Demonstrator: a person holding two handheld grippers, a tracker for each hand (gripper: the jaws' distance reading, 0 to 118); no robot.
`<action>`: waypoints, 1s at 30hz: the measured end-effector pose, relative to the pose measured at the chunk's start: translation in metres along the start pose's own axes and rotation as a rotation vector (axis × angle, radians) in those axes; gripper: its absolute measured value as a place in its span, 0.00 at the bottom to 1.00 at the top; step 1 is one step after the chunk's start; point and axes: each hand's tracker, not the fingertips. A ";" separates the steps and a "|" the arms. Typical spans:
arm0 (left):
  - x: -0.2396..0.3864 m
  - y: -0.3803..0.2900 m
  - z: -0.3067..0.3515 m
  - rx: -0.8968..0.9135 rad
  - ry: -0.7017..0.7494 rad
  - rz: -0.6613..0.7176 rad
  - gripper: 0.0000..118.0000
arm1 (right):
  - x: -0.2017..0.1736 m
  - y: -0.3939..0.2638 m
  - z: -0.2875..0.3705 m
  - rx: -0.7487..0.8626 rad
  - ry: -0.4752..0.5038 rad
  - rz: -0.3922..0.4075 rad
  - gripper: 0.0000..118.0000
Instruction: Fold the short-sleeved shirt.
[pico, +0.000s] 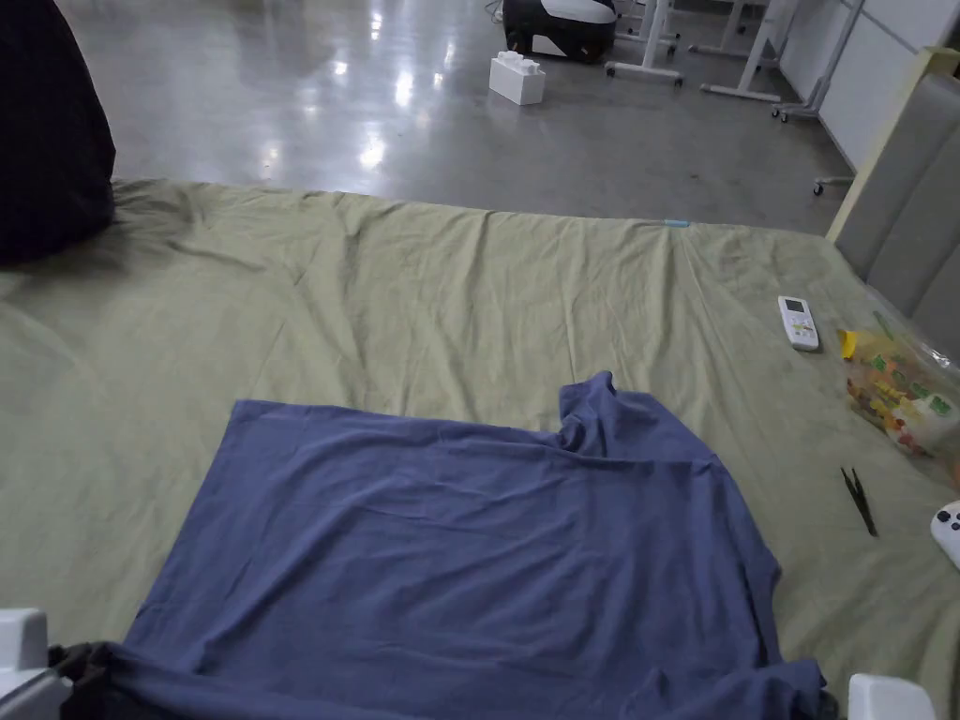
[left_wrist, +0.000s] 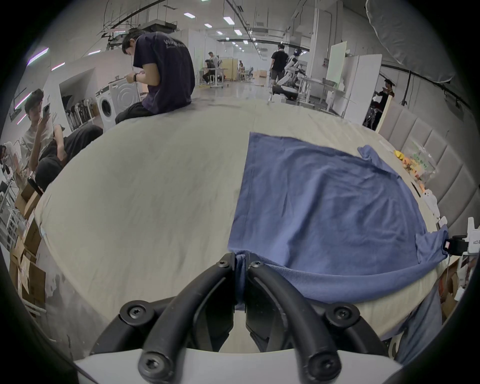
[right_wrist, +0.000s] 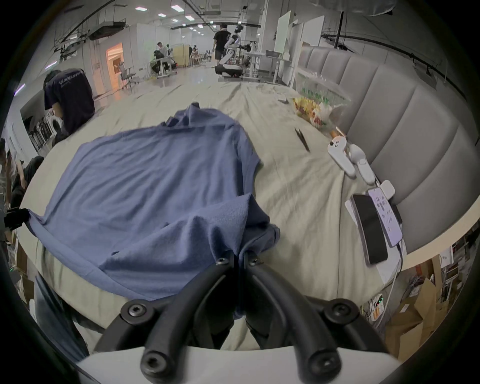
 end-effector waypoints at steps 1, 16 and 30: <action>0.002 0.009 -0.003 0.008 0.001 -0.009 0.06 | 0.001 0.008 -0.001 0.007 0.002 -0.002 0.05; 0.020 0.102 -0.092 0.023 -0.006 -0.051 0.06 | 0.002 0.123 -0.097 -0.052 0.008 -0.126 0.05; 0.039 0.108 -0.152 -0.050 0.023 -0.137 0.17 | -0.006 0.122 -0.151 -0.035 -0.044 0.001 0.56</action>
